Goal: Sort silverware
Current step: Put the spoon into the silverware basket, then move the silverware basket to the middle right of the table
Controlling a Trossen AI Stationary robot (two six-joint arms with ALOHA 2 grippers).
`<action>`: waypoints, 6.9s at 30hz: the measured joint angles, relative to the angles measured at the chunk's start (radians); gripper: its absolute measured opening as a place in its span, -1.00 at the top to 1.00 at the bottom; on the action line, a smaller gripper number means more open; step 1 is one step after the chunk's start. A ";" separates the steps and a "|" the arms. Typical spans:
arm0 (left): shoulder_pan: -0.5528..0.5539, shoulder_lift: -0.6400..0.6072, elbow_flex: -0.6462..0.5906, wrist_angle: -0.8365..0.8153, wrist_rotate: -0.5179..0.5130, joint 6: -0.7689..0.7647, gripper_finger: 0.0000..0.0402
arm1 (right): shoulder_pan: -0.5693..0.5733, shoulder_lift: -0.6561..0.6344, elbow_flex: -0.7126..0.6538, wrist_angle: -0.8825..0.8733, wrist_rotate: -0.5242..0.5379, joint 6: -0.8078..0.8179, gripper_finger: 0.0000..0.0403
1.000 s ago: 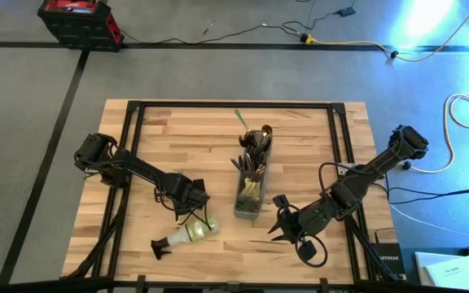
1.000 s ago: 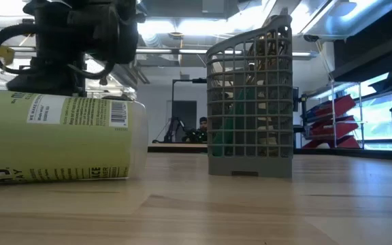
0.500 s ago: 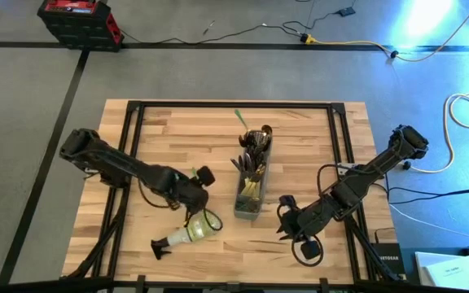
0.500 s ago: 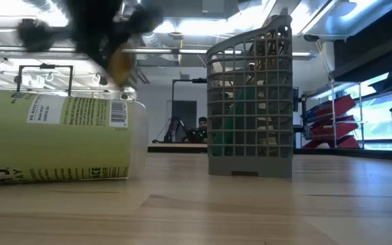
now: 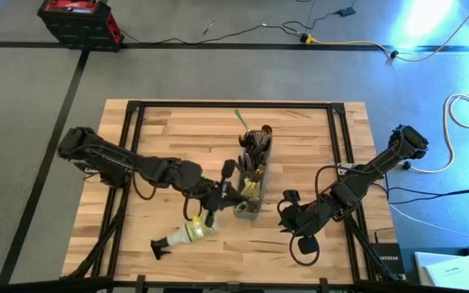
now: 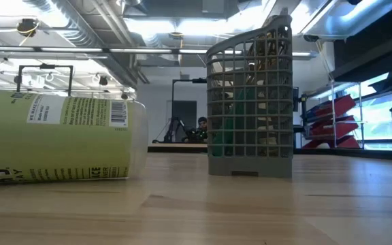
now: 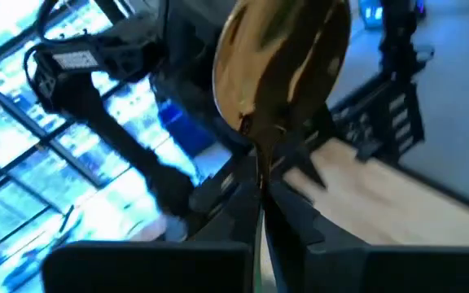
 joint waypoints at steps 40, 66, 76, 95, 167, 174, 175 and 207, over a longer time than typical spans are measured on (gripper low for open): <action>-0.006 0.062 -0.124 0.164 -0.063 -0.169 1.00 | -0.001 0.000 0.000 0.008 -0.003 0.000 0.62; 0.014 0.062 -0.124 0.159 -0.063 -0.162 1.00 | -0.001 0.025 0.000 0.189 0.101 0.044 0.62; 0.020 0.062 -0.123 0.177 -0.064 -0.151 1.00 | -0.001 0.031 0.000 0.191 0.095 0.042 0.62; 0.039 0.062 -0.123 0.167 -0.056 -0.220 1.00 | -0.001 0.031 0.000 0.191 0.094 0.042 0.62; 0.052 0.057 -0.125 -0.011 -0.059 -0.501 0.30 | -0.001 0.031 0.000 0.198 0.084 0.050 0.62; 0.045 -0.028 -0.124 -0.132 -0.068 -0.468 0.26 | -0.001 0.042 0.000 0.111 0.168 -0.030 0.63; 0.040 -0.050 -0.124 -0.161 -0.077 -0.469 0.27 | 0.000 0.045 -0.003 0.044 0.235 -0.023 0.64; 0.276 0.209 -0.453 0.178 0.039 -0.558 1.00 | 0.030 0.064 -0.350 0.055 0.723 0.364 1.00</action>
